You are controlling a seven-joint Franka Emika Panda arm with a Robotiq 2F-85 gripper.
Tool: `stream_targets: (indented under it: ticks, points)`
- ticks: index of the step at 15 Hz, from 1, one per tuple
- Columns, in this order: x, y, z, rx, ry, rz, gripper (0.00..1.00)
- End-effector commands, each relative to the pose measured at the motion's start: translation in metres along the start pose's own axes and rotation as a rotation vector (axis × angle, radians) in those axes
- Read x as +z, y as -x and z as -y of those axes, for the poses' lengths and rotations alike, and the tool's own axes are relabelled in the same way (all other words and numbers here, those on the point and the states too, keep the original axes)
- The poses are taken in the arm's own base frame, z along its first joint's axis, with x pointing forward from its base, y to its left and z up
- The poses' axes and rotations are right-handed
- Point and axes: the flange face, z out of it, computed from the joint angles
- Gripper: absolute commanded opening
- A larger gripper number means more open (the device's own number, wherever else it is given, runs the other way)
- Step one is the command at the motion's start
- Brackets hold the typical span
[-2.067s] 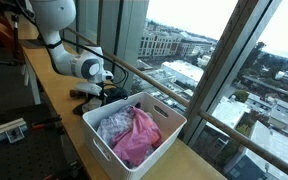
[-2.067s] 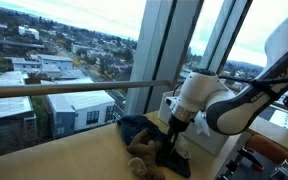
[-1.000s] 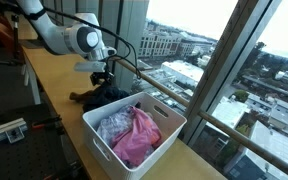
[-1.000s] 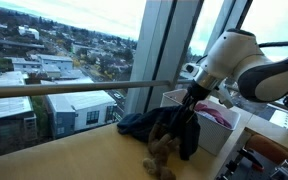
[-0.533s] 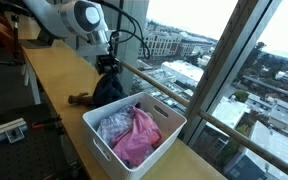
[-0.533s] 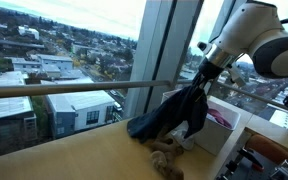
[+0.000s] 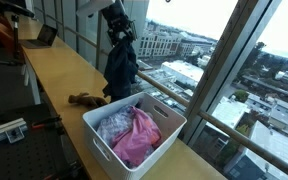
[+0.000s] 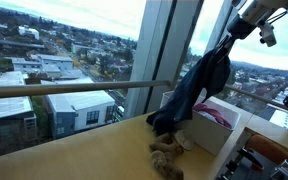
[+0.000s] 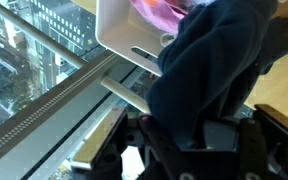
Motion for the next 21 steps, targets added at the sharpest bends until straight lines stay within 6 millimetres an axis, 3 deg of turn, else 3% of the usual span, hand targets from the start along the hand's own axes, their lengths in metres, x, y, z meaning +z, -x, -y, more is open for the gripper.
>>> stream_targets:
  ticks: [1, 5, 11, 14, 18, 21]
  points:
    - [-0.035, 0.009, -0.045, 0.042, 0.061, 0.000, 0.00]
    - [-0.073, 0.012, -0.086, 0.112, 0.115, -0.015, 0.00]
    - [-0.176, 0.007, -0.140, 0.182, 0.208, -0.043, 0.00]
    - [-0.218, 0.008, -0.162, 0.201, 0.247, -0.047, 0.00]
    - [-0.248, 0.010, -0.184, 0.223, 0.277, -0.050, 0.00]
    - [-0.254, 0.015, -0.193, 0.237, 0.288, -0.051, 0.00]
